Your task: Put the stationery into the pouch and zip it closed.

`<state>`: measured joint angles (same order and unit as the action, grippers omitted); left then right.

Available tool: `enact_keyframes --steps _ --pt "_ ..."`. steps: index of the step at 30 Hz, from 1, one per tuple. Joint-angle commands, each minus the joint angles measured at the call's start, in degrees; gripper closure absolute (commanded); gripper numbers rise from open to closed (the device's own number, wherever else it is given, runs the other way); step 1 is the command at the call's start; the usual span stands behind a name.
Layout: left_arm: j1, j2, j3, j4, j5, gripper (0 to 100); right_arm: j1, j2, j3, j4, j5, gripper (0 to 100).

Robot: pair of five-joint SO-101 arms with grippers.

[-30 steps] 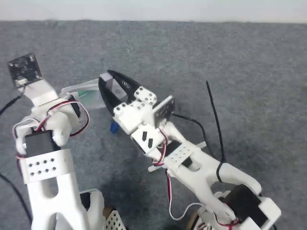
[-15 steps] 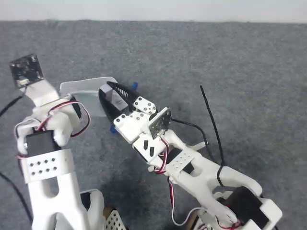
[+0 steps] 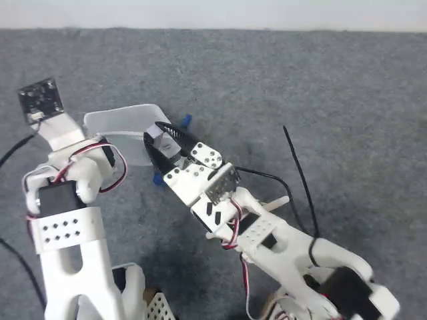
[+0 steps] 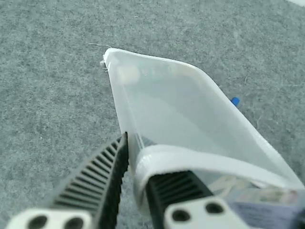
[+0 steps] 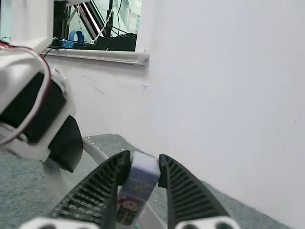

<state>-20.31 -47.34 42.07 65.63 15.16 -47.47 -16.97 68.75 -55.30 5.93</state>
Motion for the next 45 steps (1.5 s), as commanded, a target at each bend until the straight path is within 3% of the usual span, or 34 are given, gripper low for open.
enact_keyframes --steps 1,8,15,22,30,45 --pt "0.0 -0.35 -1.89 -0.53 -0.62 99 -0.31 -6.2 3.08 0.31 1.05 99.2" --pt "-0.09 -0.35 -1.89 -0.53 -0.62 99 -0.66 -8.22 6.24 0.4 1.23 99.2" --pt "-0.09 -0.35 -1.89 -0.44 -0.62 99 -5.23 -8.84 7.65 10.07 12.84 99.2" --pt "-0.09 -0.35 -1.89 -0.35 -0.62 99 -5.32 -8.84 6.59 11.56 12.66 99.2" --pt "-0.09 -0.35 -1.89 -0.35 -0.62 99 -2.59 -8.13 5.36 -3.3 12.31 99.2" --pt "-0.09 -0.35 -1.98 -0.44 -0.62 99 -1.45 6.55 -2.64 -6.9 12.31 99.2"
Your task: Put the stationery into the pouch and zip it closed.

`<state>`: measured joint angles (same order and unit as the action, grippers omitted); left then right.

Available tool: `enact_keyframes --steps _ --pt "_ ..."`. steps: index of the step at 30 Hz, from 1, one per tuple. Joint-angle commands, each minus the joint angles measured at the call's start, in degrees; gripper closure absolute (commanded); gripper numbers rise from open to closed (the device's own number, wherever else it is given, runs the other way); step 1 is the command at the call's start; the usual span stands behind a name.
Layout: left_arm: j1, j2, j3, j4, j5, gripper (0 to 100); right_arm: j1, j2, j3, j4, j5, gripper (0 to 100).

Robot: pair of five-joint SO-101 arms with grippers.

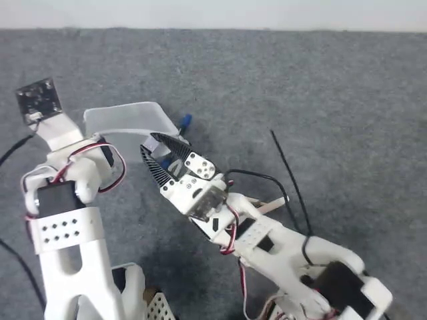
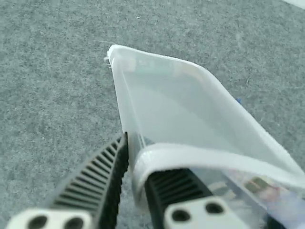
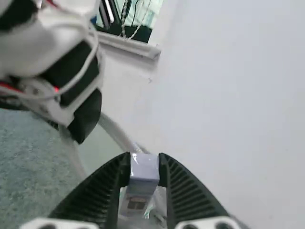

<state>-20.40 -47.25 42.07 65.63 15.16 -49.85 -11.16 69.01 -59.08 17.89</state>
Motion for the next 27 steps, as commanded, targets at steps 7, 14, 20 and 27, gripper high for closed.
enact_keyframes --steps 7,14,20,27 --pt "0.0 -0.44 -1.98 -0.44 -0.62 99 0.84 1.1 -2.81 1.01 0.44 90.2" --pt "0.0 -0.44 -1.98 -0.53 -0.62 99 0.75 1.01 -2.73 3.21 0.44 84.6" --pt "-0.09 -0.44 -2.07 -0.26 -0.62 99 0.84 -1.45 -2.11 4.7 0.7 87.6" --pt "-4.75 -0.44 -3.65 0.18 -0.53 99 1.01 -15.96 0.7 19.82 0.26 87.9"
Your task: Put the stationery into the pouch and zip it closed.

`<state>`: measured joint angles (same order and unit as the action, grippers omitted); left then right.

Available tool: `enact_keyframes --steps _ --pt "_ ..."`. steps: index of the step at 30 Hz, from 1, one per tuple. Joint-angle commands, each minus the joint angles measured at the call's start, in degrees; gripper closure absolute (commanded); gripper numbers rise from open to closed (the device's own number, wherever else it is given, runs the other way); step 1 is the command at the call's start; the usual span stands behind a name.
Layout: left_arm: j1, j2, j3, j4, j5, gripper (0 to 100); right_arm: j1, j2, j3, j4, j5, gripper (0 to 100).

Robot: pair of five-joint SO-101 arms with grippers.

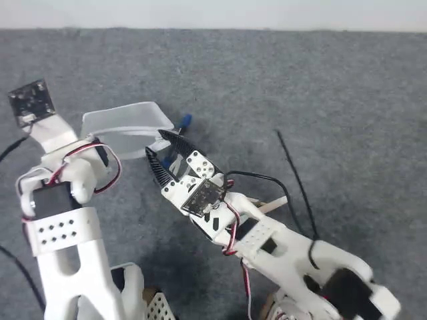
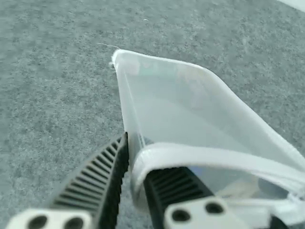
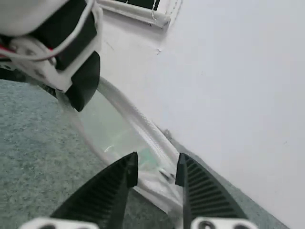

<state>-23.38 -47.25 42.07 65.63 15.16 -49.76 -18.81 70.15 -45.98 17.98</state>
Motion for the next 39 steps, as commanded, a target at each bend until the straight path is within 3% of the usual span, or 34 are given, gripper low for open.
enact_keyframes --steps 1,10,17,30,39 --pt "-2.37 -0.44 -3.65 0.18 -0.44 99 1.01 -10.42 -0.53 10.07 -0.7 87.9" --pt "-11.52 -0.44 -5.76 0.62 2.99 99 5.85 -20.18 -10.81 41.89 -18.81 87.6" --pt "-12.04 -0.44 -5.67 0.7 3.08 99 8.31 -19.21 -21.27 59.21 -28.57 87.6" --pt "-12.04 -0.44 -5.67 0.7 3.08 99 8.57 11.47 -40.26 60.0 -38.24 87.5" --pt "-12.04 -0.44 -5.67 0.7 3.08 99 8.57 28.09 -52.13 60.09 -38.77 87.5"
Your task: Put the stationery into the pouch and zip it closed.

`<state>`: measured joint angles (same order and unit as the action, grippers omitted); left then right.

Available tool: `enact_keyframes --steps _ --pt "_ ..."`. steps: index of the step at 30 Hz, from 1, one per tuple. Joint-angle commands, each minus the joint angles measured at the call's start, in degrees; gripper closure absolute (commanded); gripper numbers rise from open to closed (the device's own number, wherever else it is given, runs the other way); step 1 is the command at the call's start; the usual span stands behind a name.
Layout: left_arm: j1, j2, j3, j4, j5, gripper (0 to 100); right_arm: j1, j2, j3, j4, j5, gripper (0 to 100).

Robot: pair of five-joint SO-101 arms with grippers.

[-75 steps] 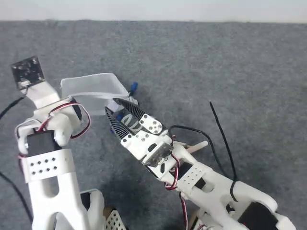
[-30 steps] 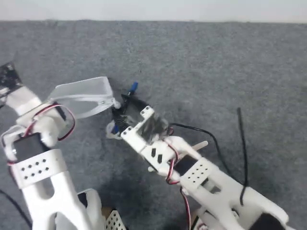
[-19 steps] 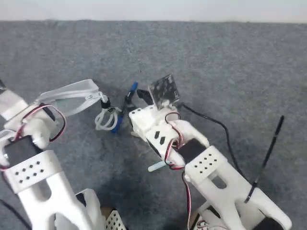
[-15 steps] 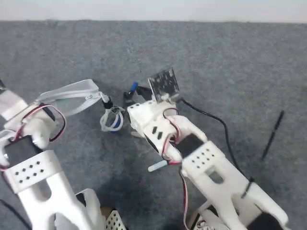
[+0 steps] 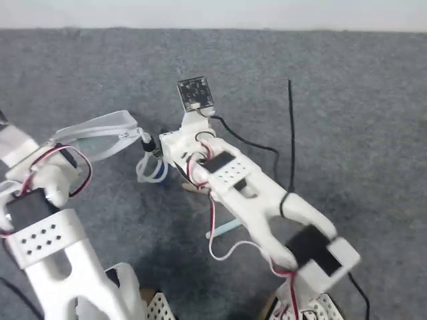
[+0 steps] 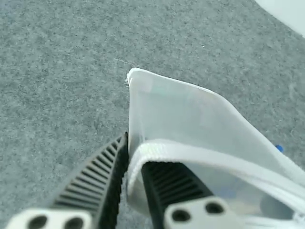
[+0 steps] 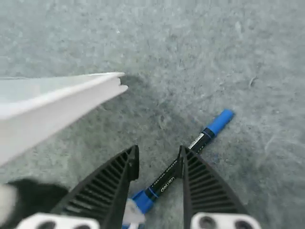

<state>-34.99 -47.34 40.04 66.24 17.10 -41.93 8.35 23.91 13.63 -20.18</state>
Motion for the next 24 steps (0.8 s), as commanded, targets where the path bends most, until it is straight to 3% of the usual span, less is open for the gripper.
enact_keyframes --steps 1,5,12,24 --pt "-0.44 -0.35 -3.65 0.09 1.14 99 0.84 2.07 -6.77 0.84 -0.62 87.5" --pt "-0.44 -0.35 -3.65 0.09 1.14 99 1.63 6.37 -12.92 6.81 -1.14 87.5" --pt "-0.44 -0.35 -3.65 0.09 1.14 99 3.91 15.25 -27.52 18.86 -9.32 87.5" --pt "-0.44 -0.35 -3.65 0.09 1.14 99 4.18 30.9 -44.75 25.63 -10.2 87.6"
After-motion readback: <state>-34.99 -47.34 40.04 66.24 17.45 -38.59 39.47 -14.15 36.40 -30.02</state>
